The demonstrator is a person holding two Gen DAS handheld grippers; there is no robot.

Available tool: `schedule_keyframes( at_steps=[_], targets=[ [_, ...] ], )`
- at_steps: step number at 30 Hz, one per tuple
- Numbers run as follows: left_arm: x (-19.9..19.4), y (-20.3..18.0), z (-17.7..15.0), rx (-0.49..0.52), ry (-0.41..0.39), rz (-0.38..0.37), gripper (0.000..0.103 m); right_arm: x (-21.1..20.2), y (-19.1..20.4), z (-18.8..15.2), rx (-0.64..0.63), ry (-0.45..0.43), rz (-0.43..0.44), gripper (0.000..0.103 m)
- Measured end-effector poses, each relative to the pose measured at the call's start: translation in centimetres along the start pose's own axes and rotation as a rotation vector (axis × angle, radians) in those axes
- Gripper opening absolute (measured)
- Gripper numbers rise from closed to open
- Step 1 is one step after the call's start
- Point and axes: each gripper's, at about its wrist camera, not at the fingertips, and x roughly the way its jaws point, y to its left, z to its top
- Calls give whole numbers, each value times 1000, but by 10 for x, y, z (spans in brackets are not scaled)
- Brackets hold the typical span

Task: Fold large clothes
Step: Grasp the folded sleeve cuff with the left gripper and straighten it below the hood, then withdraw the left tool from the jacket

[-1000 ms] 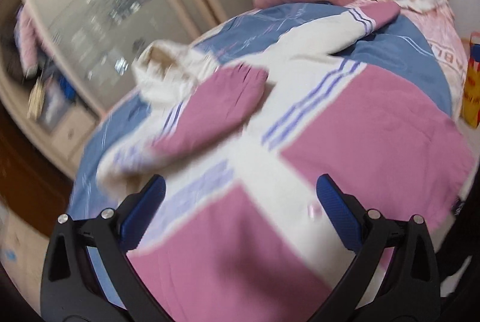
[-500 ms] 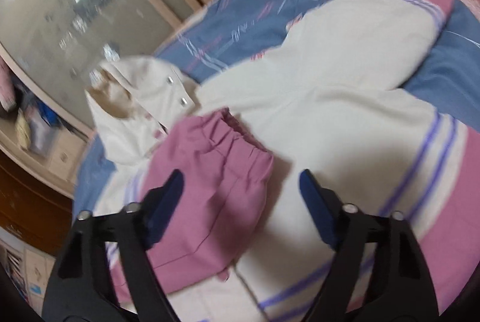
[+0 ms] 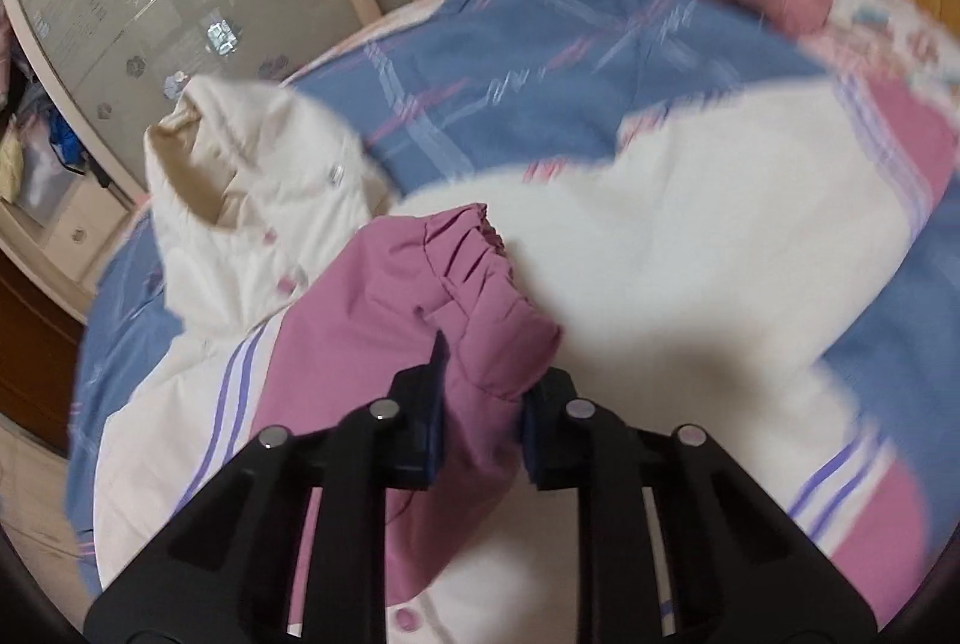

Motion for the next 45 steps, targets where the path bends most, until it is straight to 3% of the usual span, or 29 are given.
schedule_keyframes(
  at_steps=[5, 9, 11, 13, 18, 23, 26, 29, 33, 35, 38, 45],
  targets=[
    [-9, -21, 28, -90, -69, -109, 21, 1, 1, 1, -2, 6, -1, 102],
    [24, -34, 25, -152, -2, -136, 27, 1, -1, 1, 4, 12, -12, 102],
    [41, -36, 17, -168, 29, -143, 42, 1, -2, 1, 7, 12, -14, 102],
    [52, -37, 7, -185, 37, -108, 101, 0, -2, 0, 4, 16, -23, 102],
    [36, -37, -7, -156, -6, -100, 101, -1, -2, 0, 4, 12, -44, 102],
    [-64, -7, -49, -199, -183, -208, 101, 0, -3, 1, 8, 0, -62, 102],
    [-150, 15, -115, -190, -288, -167, 101, 1, -4, 2, 0, -3, -80, 102],
    [-217, 36, -186, -225, -362, -70, 101, 1, -3, 2, -16, -11, -101, 102],
    [-267, 62, -266, -307, -351, 6, 101, -3, -3, 1, -34, -39, -125, 102],
    [-275, 74, -295, -358, -319, 35, 101, -4, -2, 0, -43, -50, -147, 102],
    [-278, 89, -331, -436, -334, 111, 101, -6, 3, -3, -67, -68, -190, 102],
    [-255, 98, -352, -494, -295, 81, 101, 0, 21, -8, -150, -84, -255, 102]
  ],
)
